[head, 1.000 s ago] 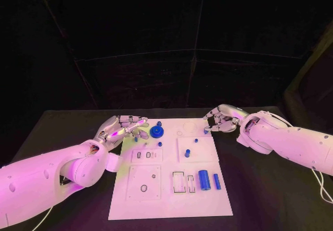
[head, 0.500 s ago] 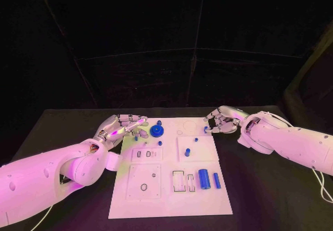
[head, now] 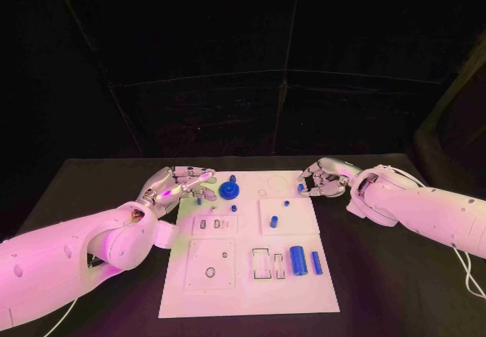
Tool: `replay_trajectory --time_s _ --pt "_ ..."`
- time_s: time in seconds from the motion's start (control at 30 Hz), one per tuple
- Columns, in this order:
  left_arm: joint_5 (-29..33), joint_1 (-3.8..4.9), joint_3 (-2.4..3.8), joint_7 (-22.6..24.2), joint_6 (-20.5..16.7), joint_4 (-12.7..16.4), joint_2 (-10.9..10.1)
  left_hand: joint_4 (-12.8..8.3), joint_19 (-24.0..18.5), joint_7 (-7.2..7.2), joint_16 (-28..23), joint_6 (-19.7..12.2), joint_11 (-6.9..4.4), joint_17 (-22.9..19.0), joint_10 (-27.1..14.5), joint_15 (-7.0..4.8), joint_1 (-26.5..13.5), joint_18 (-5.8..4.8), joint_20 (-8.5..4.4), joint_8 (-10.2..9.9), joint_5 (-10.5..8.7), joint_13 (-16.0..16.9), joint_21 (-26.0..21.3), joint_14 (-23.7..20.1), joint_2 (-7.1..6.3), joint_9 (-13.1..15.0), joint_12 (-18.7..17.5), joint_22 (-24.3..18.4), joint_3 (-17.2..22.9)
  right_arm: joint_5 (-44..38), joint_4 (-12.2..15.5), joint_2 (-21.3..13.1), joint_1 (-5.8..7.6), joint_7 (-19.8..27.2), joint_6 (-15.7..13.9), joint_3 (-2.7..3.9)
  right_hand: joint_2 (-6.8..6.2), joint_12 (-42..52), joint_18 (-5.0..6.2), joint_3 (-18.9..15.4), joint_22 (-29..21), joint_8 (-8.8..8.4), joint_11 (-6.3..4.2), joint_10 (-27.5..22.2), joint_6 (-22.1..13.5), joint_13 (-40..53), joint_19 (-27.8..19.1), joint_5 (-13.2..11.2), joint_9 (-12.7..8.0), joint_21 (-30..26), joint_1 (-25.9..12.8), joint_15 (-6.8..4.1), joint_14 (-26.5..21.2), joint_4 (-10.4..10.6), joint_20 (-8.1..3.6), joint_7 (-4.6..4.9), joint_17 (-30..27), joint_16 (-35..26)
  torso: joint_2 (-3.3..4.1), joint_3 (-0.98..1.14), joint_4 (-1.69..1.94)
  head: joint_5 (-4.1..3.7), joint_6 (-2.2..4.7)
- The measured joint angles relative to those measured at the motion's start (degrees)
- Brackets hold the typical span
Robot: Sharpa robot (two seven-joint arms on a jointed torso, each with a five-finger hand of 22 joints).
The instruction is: Assemble the parts on the task board
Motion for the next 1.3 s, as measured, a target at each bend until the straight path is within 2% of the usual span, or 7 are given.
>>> replay_trajectory --time_s 0.17,0.4,0.93,1.13,1.2,1.3 --pt "0.00 0.00 0.00 0.00 0.01 -0.03 0.00 0.00 0.00 0.00 0.00 0.00 0.00 0.00 0.00 0.00 0.00 0.00 0.00 0.00 0.00 0.00 0.00 0.00 0.00 0.00 0.00 0.00 0.00 0.03 -0.39 0.31 -0.05 0.06 0.15 0.00 0.61 0.34 0.00 0.18 0.02 0.38 -0.21 0.21 1.18 0.39 0.00 -0.12 0.16 0.00 0.61 0.00 0.00 -0.50 0.00 -0.05 0.05 0.00 0.00 0.02 0.00 0.01 -0.03" --pt "0.00 0.00 0.00 -0.01 0.04 -0.06 0.00 0.00 0.00 0.00 0.00 0.00 0.00 -0.01 0.00 0.00 0.00 0.00 0.00 0.00 0.00 0.00 0.00 0.00 0.00 0.00 0.00 0.00 0.00 0.06 -0.87 0.89 -0.15 0.17 0.46 0.00 2.16 1.12 0.00 1.29 0.01 1.33 -0.71 0.72 3.79 1.05 0.00 -3.12 0.36 0.00 1.55 0.00 0.00 -1.61 0.00 -0.48 0.04 0.23 -0.01 0.03 0.00 -0.04 -0.10" --pt "0.00 -0.01 0.00 -0.03 0.07 -0.08 -0.02 0.00 0.00 0.00 0.00 0.00 0.00 -0.02 0.00 0.00 0.00 0.00 0.00 0.00 0.00 0.00 0.00 0.00 0.00 0.00 0.00 0.01 0.00 -0.11 -1.37 1.26 -0.47 0.23 1.22 0.01 2.17 1.63 0.00 1.78 0.01 1.72 -1.06 1.06 5.39 1.59 0.22 -3.24 0.42 0.00 1.54 -0.04 -0.03 -2.09 -0.22 -0.92 0.03 0.46 -0.02 0.03 -0.01 -0.11 -0.32" --pt "0.00 -0.01 0.00 -0.05 0.08 -0.09 -0.05 0.00 0.00 0.00 0.00 0.00 0.00 -0.02 0.00 0.00 0.00 0.00 0.00 0.00 0.00 0.00 0.00 0.00 0.00 0.00 0.00 0.01 0.00 -0.38 -1.30 1.35 -0.49 0.16 0.87 0.01 3.40 2.01 0.00 2.52 0.00 2.55 -1.54 1.54 7.30 2.07 0.63 -3.57 0.52 0.00 1.70 -0.45 0.01 -2.83 -0.63 -1.41 0.03 0.68 -0.02 0.03 -0.02 -0.14 -0.44" --pt "0.00 -0.01 0.00 -0.05 0.08 -0.09 -0.05 0.00 0.00 0.00 0.00 0.00 0.00 -0.02 0.00 0.00 0.00 0.00 0.00 0.00 0.00 0.00 0.00 0.00 0.00 0.00 0.00 0.01 0.00 -0.48 -1.08 1.35 -0.49 0.13 0.40 0.01 3.86 2.36 0.00 2.99 0.00 2.76 -1.91 1.91 7.97 2.34 0.72 -4.28 0.53 0.13 1.59 -0.84 0.01 -3.10 -0.72 -1.62 0.03 0.68 -0.02 0.04 -0.02 -0.14 -0.44" --pt "0.00 -0.01 0.00 -0.06 0.08 -0.08 -0.07 0.00 0.00 0.00 0.00 0.00 0.00 -0.03 0.00 0.00 0.00 0.00 0.00 0.00 0.00 0.00 0.00 0.00 0.00 0.00 0.00 0.01 0.00 -0.55 -0.34 1.21 -0.50 -0.02 -0.78 0.01 4.30 2.46 0.00 3.80 0.00 3.03 -1.95 1.95 8.68 2.65 0.93 -4.68 0.54 0.26 1.55 -0.85 0.01 -3.22 -0.93 -1.90 0.02 0.68 -0.02 0.06 -0.05 -0.12 -0.45"
